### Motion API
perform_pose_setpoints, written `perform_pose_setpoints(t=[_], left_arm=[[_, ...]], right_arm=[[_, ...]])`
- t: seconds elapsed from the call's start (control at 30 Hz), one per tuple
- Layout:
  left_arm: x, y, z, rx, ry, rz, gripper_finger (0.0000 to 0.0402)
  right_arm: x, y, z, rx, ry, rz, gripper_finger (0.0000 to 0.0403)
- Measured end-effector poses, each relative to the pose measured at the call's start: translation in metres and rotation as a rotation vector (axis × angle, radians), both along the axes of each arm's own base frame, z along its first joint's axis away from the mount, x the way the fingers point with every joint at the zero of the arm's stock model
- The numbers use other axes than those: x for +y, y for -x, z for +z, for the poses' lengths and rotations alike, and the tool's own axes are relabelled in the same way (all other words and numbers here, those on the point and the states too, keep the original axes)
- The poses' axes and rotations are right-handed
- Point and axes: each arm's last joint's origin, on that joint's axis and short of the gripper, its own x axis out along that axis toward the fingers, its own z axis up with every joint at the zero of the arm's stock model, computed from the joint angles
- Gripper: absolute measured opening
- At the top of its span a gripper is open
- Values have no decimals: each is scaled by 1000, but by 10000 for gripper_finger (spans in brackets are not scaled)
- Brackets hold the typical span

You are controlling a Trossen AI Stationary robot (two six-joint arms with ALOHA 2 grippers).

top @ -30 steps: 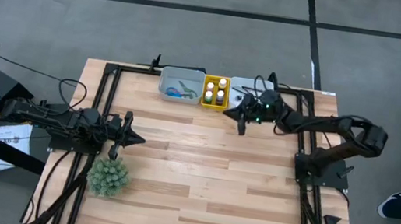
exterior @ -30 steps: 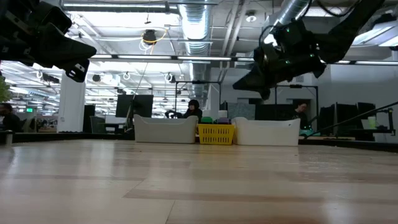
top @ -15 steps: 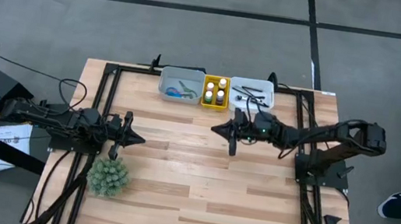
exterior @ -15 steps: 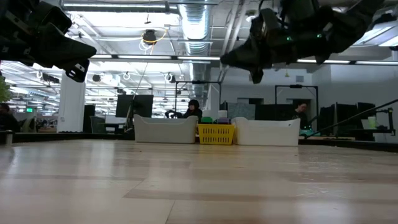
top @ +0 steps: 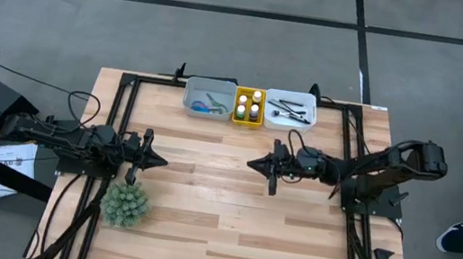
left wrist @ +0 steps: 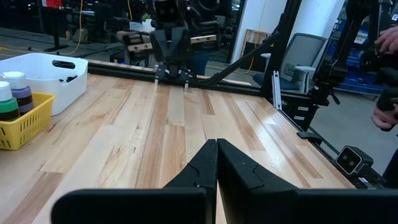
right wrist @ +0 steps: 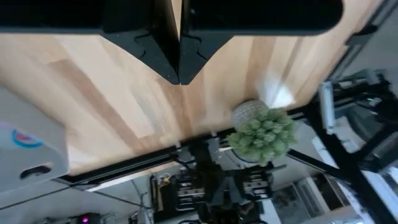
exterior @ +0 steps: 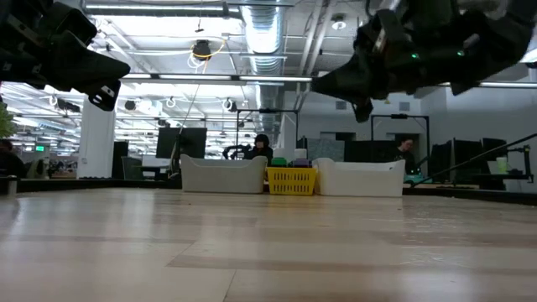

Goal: Pick & Place Paint Supplies
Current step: Return to Home Position

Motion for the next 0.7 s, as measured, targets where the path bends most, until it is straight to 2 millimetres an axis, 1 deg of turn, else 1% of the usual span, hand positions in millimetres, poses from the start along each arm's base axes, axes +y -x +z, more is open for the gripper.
perform_pose_setpoints(t=[0.1, 0.2, 0.37, 0.47, 0.57, 0.7], left_arm=[[0, 0, 0, 0, 0, 0, 0], [0, 0, 0, 0, 0, 0, 0], [0, 0, 0, -1, 0, 0, 0], [0, 0, 0, -4, 0, 0, 0], [0, 0, 1, -8, 1, 0, 0], [0, 0, 1, -7, 1, 0, 0]], right_arm=[[3, 8, -7, -22, -37, -6, 0], [5, 18, -16, 1, -62, -41, 0], [4, 36, -18, 8, -76, -66, 0], [1, 45, -14, -15, -73, -76, 0], [-1, 57, -20, 29, -71, -86, 0], [-1, 70, -20, 15, -72, -86, 0]])
